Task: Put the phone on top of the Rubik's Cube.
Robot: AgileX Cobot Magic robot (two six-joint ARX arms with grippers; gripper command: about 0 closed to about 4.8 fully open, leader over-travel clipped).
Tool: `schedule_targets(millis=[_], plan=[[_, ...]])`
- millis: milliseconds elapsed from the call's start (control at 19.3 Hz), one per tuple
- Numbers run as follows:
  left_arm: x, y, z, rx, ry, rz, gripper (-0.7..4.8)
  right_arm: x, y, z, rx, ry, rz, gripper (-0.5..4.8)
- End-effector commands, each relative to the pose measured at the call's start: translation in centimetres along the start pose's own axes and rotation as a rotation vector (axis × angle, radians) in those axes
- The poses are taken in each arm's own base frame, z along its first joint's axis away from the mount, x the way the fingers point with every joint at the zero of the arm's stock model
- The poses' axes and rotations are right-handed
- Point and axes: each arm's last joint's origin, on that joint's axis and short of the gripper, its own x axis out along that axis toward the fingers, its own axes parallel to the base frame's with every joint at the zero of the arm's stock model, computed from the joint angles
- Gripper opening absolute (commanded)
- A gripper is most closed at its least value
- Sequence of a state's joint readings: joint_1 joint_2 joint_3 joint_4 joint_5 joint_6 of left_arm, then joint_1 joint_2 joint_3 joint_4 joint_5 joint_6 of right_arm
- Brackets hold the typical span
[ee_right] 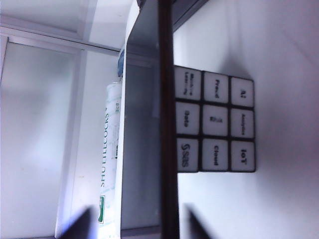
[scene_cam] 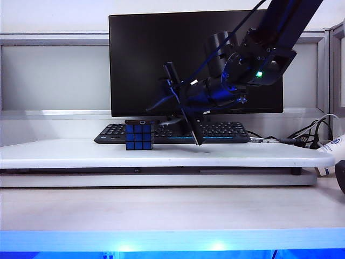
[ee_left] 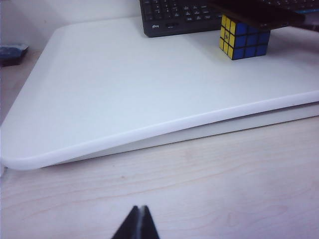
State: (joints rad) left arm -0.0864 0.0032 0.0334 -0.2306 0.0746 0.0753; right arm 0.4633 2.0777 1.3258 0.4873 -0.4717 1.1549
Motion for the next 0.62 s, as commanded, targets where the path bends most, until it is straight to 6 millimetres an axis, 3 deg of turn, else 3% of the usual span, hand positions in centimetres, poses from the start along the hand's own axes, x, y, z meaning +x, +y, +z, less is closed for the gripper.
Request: schedule_targets(millis=[52, 363, 623], plan=[[0.0, 0.0, -0.3, 0.002, 0.025, 0.010, -0.06, -0.1, 0.6, 0.1, -0.014, -0.005, 0.023, 4.20], [0.0, 0.0, -0.3, 0.002, 0.025, 0.010, -0.06, -0.4, 0.3, 0.7, -0.013, -0.040, 0.010, 4.23], [0.0, 0.0, -0.2, 0.002, 0.025, 0.010, -0.06, -1.8, -0.7, 3.2, -0.003, -0.083, 0.003, 4.22]])
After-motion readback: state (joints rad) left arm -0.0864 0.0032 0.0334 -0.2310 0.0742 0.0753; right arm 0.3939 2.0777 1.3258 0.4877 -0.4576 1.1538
